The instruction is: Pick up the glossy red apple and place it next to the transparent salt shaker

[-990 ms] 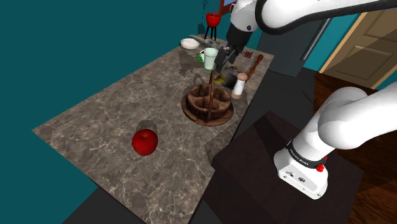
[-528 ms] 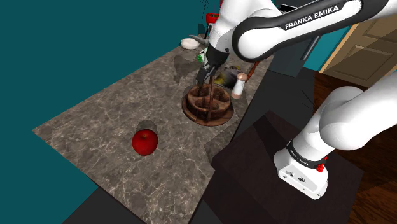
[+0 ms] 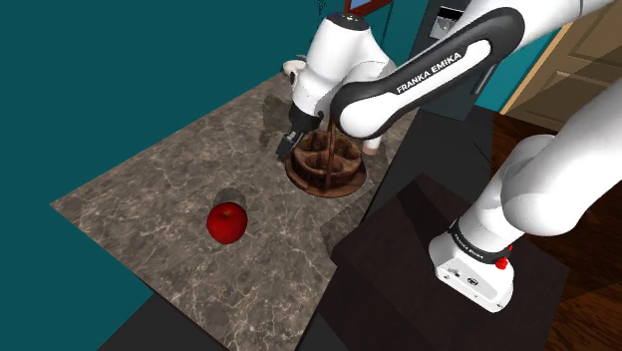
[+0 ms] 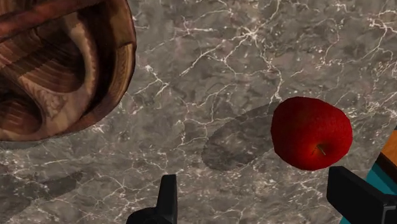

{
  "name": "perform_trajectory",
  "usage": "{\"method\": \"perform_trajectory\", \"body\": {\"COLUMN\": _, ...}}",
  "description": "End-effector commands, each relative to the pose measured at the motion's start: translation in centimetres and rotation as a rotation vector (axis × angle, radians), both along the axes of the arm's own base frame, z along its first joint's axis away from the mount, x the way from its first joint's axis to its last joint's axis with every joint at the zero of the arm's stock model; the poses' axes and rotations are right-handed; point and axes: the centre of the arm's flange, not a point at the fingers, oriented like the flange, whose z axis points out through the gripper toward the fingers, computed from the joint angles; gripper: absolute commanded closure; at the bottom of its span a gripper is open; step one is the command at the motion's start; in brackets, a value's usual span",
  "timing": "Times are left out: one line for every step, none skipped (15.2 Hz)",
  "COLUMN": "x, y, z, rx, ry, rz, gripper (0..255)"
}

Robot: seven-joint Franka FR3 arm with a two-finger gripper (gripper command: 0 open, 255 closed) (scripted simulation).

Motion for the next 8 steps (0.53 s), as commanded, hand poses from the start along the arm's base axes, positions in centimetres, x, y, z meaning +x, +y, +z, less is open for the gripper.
{"method": "perform_trajectory", "body": {"x": 0.4, "y": 2.0, "z": -1.8, "rx": 0.007, "ry": -0.014, "rz": 0.038, "gripper": 0}}
{"method": "perform_trajectory", "body": {"x": 0.6, "y": 2.9, "z": -2.6, "rx": 0.009, "ry": -0.020, "rz": 0.056, "gripper": 0}}
{"method": "perform_trajectory", "body": {"x": 0.7, "y": 3.9, "z": -3.4, "rx": 0.011, "ry": -0.027, "rz": 0.074, "gripper": 0}}
{"method": "perform_trajectory", "body": {"x": 0.9, "y": 4.8, "z": -4.2, "rx": 0.013, "ry": -0.033, "rz": 0.092, "gripper": 0}}
{"method": "perform_trajectory", "body": {"x": 1.1, "y": 5.8, "z": -5.0, "rx": 0.015, "ry": -0.040, "rz": 0.111, "gripper": 0}}
{"method": "perform_trajectory", "body": {"x": 1.2, "y": 6.8, "z": -5.7, "rx": 0.017, "ry": -0.047, "rz": 0.129, "gripper": 0}}
{"method": "perform_trajectory", "body": {"x": 1.3, "y": 7.7, "z": -6.5, "rx": 0.019, "ry": -0.053, "rz": 0.147, "gripper": 0}}
{"method": "perform_trajectory", "body": {"x": 1.5, "y": 8.7, "z": -7.3, "rx": 0.021, "ry": -0.060, "rz": 0.165, "gripper": 0}}
